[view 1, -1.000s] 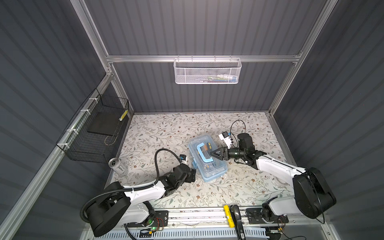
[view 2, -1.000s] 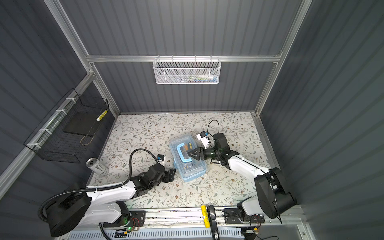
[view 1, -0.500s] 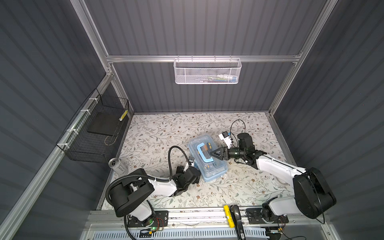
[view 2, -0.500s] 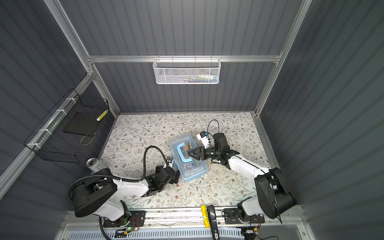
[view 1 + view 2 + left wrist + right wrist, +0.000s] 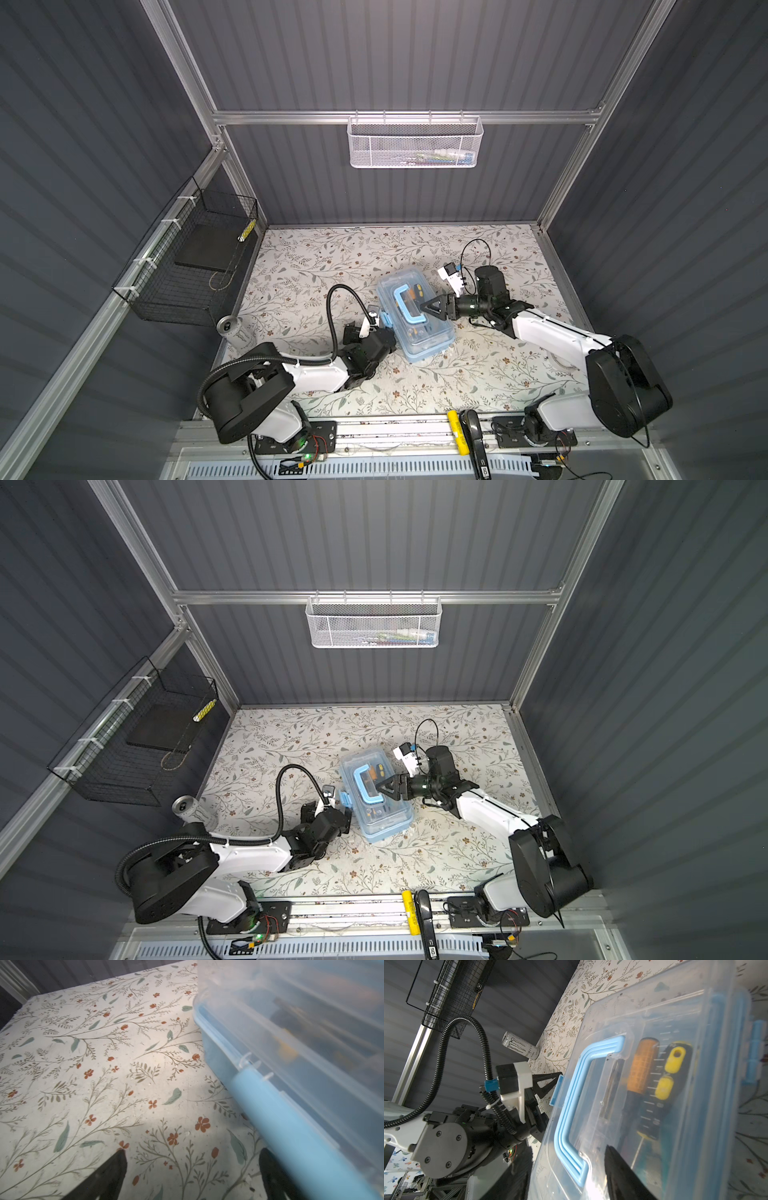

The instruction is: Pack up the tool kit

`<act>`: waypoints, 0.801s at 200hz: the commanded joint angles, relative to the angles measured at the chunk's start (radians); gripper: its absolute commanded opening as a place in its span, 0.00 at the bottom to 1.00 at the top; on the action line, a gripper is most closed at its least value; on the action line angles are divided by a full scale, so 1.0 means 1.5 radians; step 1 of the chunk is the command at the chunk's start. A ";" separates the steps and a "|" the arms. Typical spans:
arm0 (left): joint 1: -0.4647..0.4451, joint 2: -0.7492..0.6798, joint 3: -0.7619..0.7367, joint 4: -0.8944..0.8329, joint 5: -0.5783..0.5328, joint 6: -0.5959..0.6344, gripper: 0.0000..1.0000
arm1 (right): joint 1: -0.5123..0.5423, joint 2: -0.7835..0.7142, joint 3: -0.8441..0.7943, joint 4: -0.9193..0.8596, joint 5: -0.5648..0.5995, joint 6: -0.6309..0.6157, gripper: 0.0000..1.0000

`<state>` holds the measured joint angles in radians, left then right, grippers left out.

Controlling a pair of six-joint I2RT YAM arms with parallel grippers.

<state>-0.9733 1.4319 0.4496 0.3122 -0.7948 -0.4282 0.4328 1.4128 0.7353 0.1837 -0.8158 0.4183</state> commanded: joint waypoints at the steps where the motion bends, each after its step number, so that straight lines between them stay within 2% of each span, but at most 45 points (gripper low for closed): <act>1: 0.003 -0.021 -0.005 -0.046 -0.032 -0.026 1.00 | 0.002 0.017 -0.017 -0.068 0.011 -0.004 0.58; 37: 0.004 -0.020 0.009 -0.048 -0.019 -0.023 0.99 | 0.002 0.014 -0.021 -0.067 0.010 -0.004 0.58; 56: 0.004 -0.026 0.035 -0.064 0.003 -0.037 0.96 | 0.003 0.013 -0.021 -0.063 0.009 -0.003 0.58; 80: 0.026 -0.070 0.026 -0.035 0.091 -0.072 0.93 | 0.002 0.015 -0.024 -0.052 0.006 0.001 0.58; 106: 0.063 -0.113 -0.018 0.053 0.200 -0.100 0.87 | 0.003 0.021 -0.025 -0.038 -0.001 0.006 0.58; 136: 0.067 -0.114 -0.015 0.054 0.243 -0.145 0.84 | 0.002 0.028 -0.023 -0.030 -0.007 0.011 0.58; 160: 0.070 -0.116 -0.044 0.101 0.270 -0.201 0.83 | 0.002 0.027 -0.023 -0.024 -0.009 0.013 0.58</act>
<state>-0.8642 1.2640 0.4210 0.3645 -0.5079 -0.6209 0.4328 1.4200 0.7334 0.2096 -0.8288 0.4267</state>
